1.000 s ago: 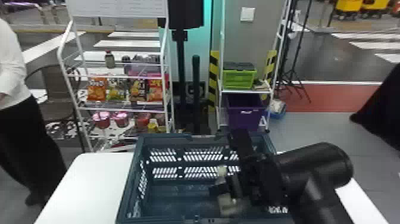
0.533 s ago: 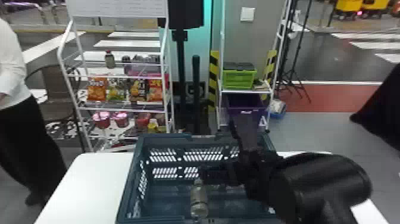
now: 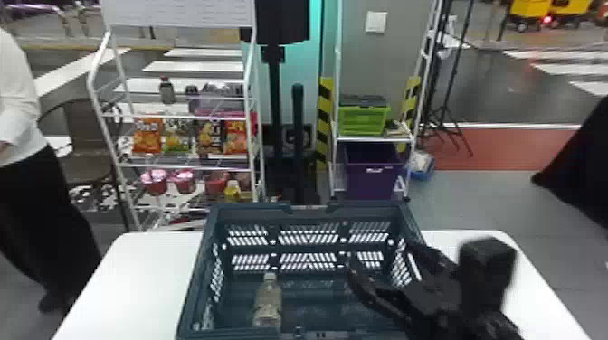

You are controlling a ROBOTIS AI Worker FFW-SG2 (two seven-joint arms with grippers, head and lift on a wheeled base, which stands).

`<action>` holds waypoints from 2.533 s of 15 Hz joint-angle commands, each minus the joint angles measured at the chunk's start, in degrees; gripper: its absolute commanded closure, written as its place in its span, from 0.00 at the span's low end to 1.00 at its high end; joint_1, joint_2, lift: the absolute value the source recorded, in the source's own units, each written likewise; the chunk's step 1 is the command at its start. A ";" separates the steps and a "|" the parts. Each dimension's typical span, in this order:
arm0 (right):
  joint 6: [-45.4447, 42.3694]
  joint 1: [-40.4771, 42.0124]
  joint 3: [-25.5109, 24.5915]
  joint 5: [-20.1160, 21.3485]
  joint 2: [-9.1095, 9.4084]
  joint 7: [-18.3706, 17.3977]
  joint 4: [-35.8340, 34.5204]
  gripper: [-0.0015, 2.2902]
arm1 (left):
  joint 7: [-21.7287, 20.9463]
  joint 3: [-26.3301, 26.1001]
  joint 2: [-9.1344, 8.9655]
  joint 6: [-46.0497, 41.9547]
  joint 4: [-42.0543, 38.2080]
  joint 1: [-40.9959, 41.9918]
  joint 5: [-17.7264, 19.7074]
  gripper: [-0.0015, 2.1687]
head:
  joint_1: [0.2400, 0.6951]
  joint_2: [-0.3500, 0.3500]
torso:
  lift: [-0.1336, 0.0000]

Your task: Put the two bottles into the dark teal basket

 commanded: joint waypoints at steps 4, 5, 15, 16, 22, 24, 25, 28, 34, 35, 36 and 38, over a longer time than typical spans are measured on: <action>-33.41 23.85 -5.94 -0.37 -0.36 0.42 -1.38 0.01 | 0.09 0.36 -0.09 2.56 -1.20 -0.40 -0.10 0.99 | 0.57 0.50 | 1.00; -38.33 26.84 -6.29 -0.55 -0.01 0.42 0.11 0.01 | 0.26 0.27 -0.17 2.56 -1.37 -0.31 -0.10 0.99 | 0.57 0.50 | 1.00; -67.34 38.00 -9.55 -4.07 2.54 3.06 11.54 0.02 | 1.14 9.24 -0.44 22.24 -17.63 2.32 -0.10 0.99 | 0.57 0.50 | 1.00; -68.92 38.44 -10.07 -4.15 2.89 3.32 12.06 0.02 | 1.14 9.50 -0.35 25.06 -19.30 1.71 -0.10 0.99 | 0.57 0.50 | 1.00; -69.27 40.37 -12.97 -5.56 4.47 6.40 12.24 0.02 | 2.20 8.09 -0.70 42.81 -28.36 -8.14 -2.38 0.99 | 0.57 0.50 | 1.00; -69.10 40.64 -13.06 -5.47 4.47 6.40 12.24 0.02 | 1.58 5.11 -0.61 46.50 -28.44 -14.73 -1.86 0.99 | 0.57 0.50 | 1.00; -68.57 40.64 -13.15 -5.47 4.39 6.40 12.24 0.02 | 1.14 2.91 -0.52 50.19 -28.36 -19.03 -0.89 0.99 | 0.57 0.50 | 1.00; -67.34 40.46 -13.50 -5.47 3.95 6.49 13.03 0.02 | 0.62 -4.30 -0.52 69.53 -26.16 -36.61 5.88 0.99 | 0.57 0.50 | 1.00; -68.92 42.13 -13.50 -5.47 4.83 7.63 14.26 0.02 | -12.83 -13.44 -9.40 79.02 -8.49 -53.49 6.76 0.98 | 0.57 0.50 | 1.00; -68.74 42.31 -13.50 -5.47 4.83 7.63 14.26 0.02 | -16.61 -13.44 -10.81 82.89 -5.15 -55.68 6.85 0.99 | 0.57 0.50 | 1.00; -68.74 42.40 -13.50 -5.47 4.74 7.63 14.17 0.02 | -19.69 -13.35 -12.13 86.23 -2.52 -57.53 6.67 0.98 | 0.57 0.50 | 1.00; -68.39 42.40 -13.41 -5.30 4.83 7.63 14.09 0.02 | -30.15 -10.80 -16.34 95.37 2.14 -59.90 2.27 0.98 | 0.57 0.50 | 1.00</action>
